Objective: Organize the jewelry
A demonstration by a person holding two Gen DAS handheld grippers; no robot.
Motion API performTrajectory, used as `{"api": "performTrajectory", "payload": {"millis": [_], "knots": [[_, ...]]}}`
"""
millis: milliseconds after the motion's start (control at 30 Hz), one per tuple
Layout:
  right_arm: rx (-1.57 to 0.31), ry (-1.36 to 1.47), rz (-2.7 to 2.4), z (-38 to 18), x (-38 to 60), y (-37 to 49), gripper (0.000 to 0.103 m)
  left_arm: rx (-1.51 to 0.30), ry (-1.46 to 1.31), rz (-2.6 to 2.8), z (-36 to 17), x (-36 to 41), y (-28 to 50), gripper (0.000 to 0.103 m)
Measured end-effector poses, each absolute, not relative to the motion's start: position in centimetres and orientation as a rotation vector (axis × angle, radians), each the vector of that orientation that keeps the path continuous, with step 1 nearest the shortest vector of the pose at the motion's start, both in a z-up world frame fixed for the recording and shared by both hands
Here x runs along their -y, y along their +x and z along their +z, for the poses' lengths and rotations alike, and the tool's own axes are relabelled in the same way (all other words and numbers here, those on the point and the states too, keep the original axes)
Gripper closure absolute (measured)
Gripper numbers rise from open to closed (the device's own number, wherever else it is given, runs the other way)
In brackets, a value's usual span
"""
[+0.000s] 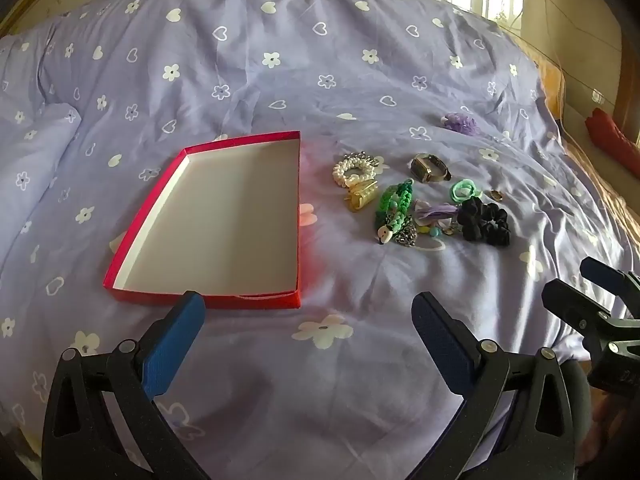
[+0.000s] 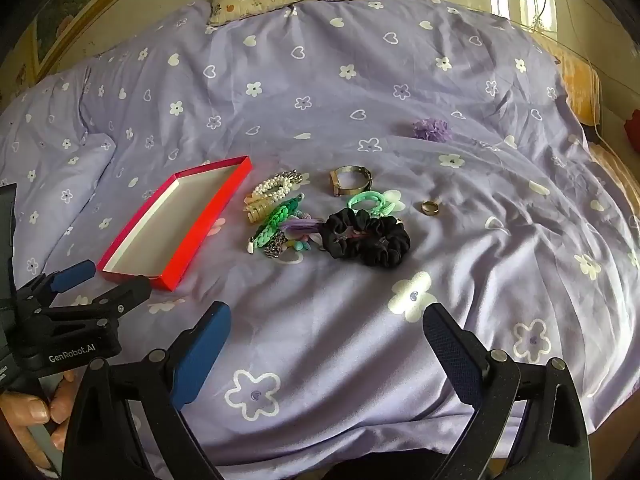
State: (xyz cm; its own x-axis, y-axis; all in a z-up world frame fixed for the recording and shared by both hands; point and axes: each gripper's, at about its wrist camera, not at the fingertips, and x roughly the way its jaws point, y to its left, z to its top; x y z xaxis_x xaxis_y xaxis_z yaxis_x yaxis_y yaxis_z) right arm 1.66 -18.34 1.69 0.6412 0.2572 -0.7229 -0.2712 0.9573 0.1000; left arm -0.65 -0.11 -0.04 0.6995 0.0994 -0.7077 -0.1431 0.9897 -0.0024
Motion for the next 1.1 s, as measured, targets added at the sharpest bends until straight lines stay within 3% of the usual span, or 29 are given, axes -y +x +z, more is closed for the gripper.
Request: {"api": "performTrajectory", "payload": {"millis": [1100], "knots": [[-0.813, -0.005, 0.308, 1.94, 18.96, 1.92, 0.005, -0.786, -0.058, 0.132, -0.11, 0.41, -0.54, 0.000]]}}
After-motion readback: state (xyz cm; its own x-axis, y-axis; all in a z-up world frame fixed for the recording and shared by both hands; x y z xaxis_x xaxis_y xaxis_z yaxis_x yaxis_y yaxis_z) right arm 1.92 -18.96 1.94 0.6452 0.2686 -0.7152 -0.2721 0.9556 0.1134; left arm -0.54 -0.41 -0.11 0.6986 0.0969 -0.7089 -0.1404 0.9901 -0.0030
